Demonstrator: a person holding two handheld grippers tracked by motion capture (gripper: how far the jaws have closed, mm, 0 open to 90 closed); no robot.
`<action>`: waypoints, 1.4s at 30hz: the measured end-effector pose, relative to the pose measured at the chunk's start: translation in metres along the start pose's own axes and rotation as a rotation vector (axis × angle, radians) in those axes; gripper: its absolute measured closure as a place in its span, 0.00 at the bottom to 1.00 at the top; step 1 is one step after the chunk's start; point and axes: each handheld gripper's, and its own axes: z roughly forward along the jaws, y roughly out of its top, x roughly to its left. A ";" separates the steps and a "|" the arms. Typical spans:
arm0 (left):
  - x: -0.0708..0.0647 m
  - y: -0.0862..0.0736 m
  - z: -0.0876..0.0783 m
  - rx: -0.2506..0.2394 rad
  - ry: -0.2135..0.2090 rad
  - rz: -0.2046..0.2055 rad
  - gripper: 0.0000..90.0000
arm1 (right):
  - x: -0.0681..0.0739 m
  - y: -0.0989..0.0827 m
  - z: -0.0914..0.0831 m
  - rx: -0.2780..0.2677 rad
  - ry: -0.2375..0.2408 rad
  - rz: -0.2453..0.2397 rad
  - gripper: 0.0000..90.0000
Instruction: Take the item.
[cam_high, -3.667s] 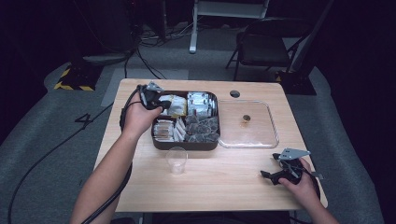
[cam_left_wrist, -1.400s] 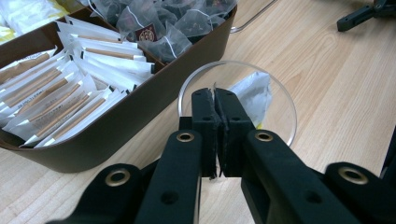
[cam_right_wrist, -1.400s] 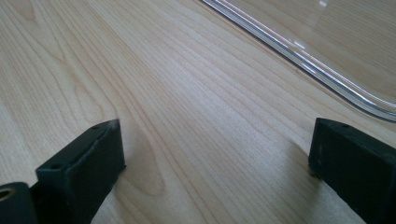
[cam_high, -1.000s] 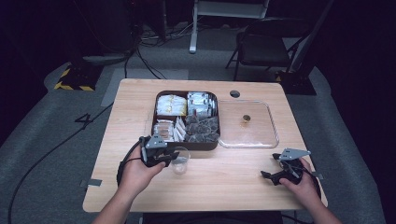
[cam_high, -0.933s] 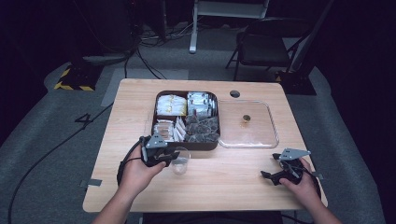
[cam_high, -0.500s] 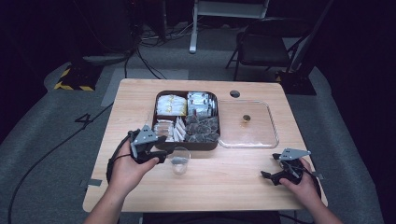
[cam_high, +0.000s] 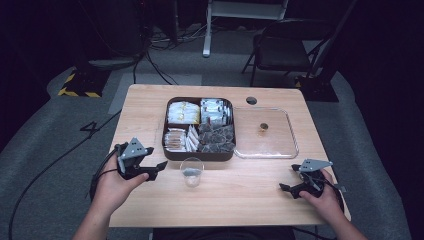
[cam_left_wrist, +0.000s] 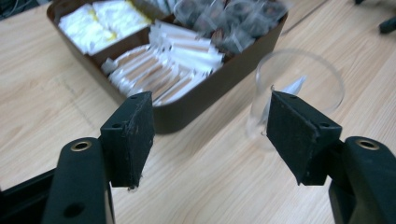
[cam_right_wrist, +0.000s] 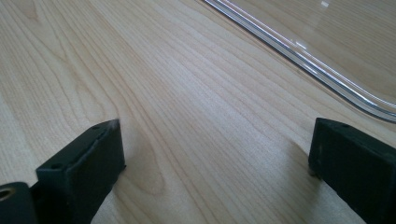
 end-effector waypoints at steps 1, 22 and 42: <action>0.001 -0.003 -0.001 0.006 0.004 0.001 0.35 | 0.000 0.000 0.000 0.000 0.000 0.000 0.04; 0.029 -0.085 0.008 0.027 0.000 -0.175 0.31 | 0.000 0.000 0.000 0.000 0.000 0.000 0.04; 0.043 -0.129 0.016 0.114 0.130 -0.144 0.16 | 0.000 0.000 0.000 0.000 0.000 0.001 0.04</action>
